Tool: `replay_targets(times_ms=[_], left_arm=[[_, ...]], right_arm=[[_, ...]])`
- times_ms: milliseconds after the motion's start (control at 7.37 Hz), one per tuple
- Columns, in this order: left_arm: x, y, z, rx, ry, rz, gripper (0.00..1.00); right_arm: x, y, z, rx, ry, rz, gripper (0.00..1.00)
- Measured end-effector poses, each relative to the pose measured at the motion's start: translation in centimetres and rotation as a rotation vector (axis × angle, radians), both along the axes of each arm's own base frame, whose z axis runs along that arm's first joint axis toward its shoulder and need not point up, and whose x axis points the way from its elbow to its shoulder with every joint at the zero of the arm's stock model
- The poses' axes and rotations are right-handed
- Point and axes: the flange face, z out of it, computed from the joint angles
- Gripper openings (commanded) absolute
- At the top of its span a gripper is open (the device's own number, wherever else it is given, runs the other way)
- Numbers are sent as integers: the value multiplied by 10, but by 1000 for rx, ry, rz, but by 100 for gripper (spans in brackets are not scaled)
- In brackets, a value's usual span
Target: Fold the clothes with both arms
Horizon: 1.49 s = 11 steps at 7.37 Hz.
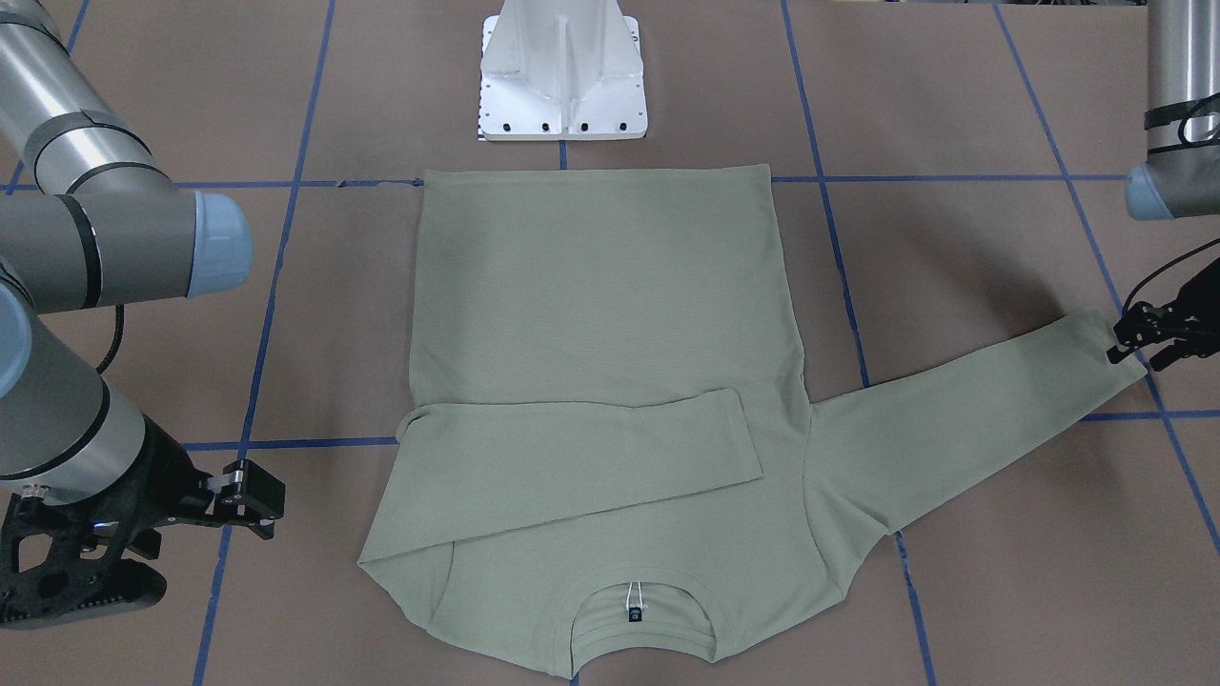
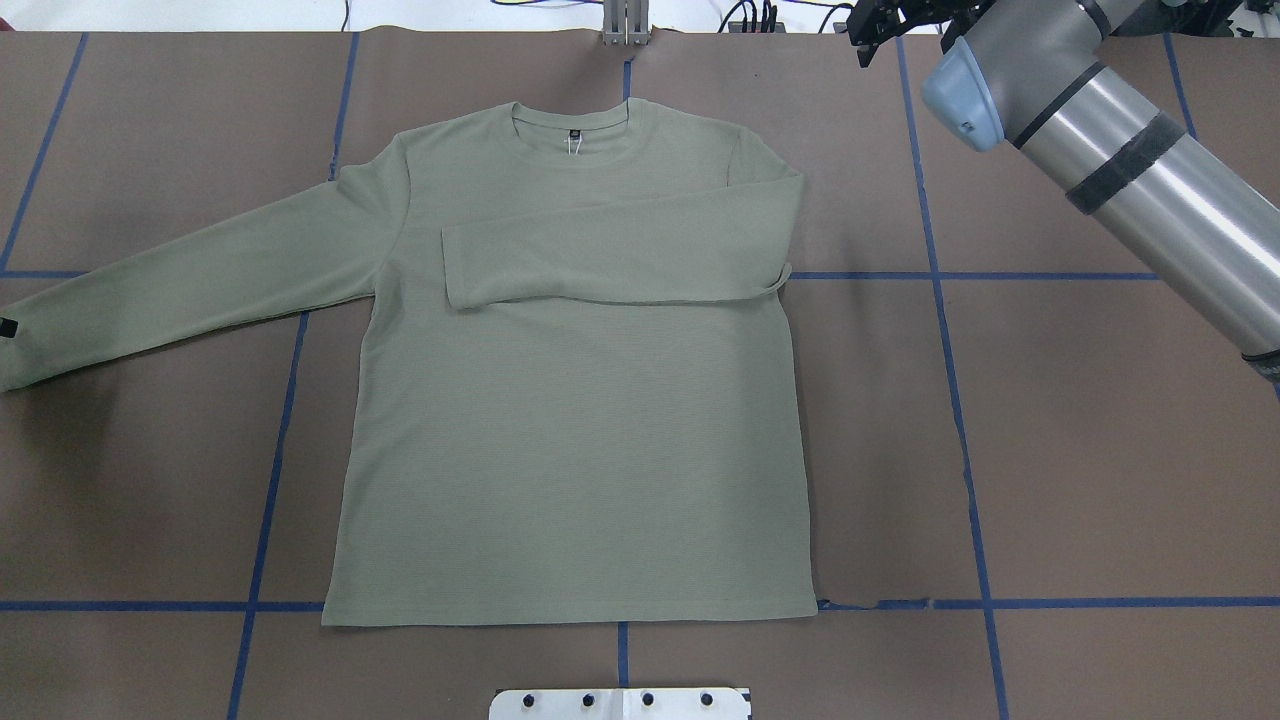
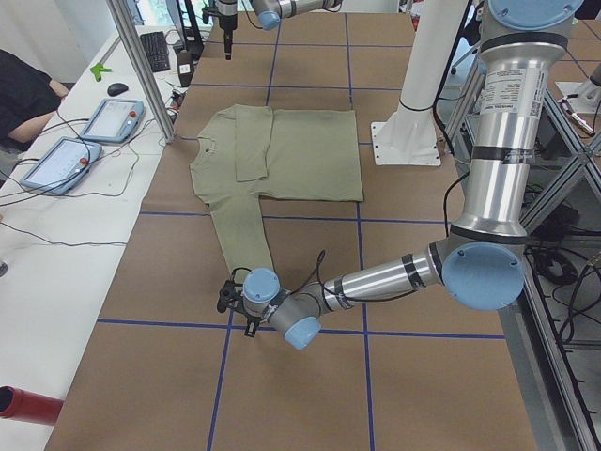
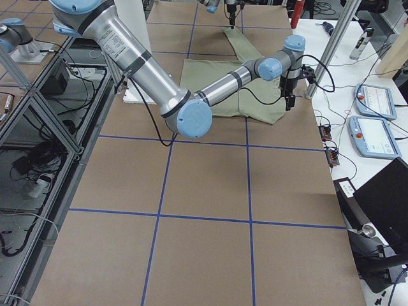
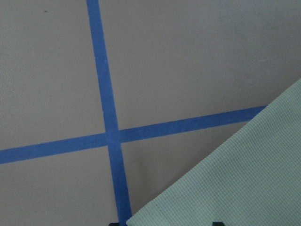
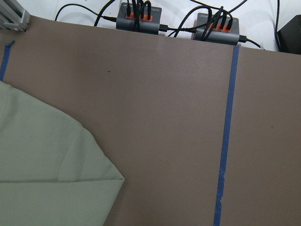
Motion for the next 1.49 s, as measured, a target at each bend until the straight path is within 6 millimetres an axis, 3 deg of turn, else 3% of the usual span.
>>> replay_targets(times_ms=[136,271,543,814,1086,1221,1357,1493], left_arm=[[0,0,1,-1,1,0,5],[0,1,1,-2,1,0,0],[0,1,-1,2,5,2,0],[1,0,-16,31,32,9,0],[6,-10,-62,51,72,22,0],[10,-21,-100,37,70,23,0],[15,-32,-149,12,56,20,0],[20,-46,-212,-21,23,5,0]], right_arm=[[0,0,0,0,0,0,100],[0,0,0,0,0,0,100],[0,0,-3,4,-2,0,100],[0,0,-4,5,-3,1,100],[0,1,-5,7,-4,1,100],[1,1,-5,8,-5,1,100],[1,1,-5,7,-5,2,100],[2,1,-4,6,-4,2,100]])
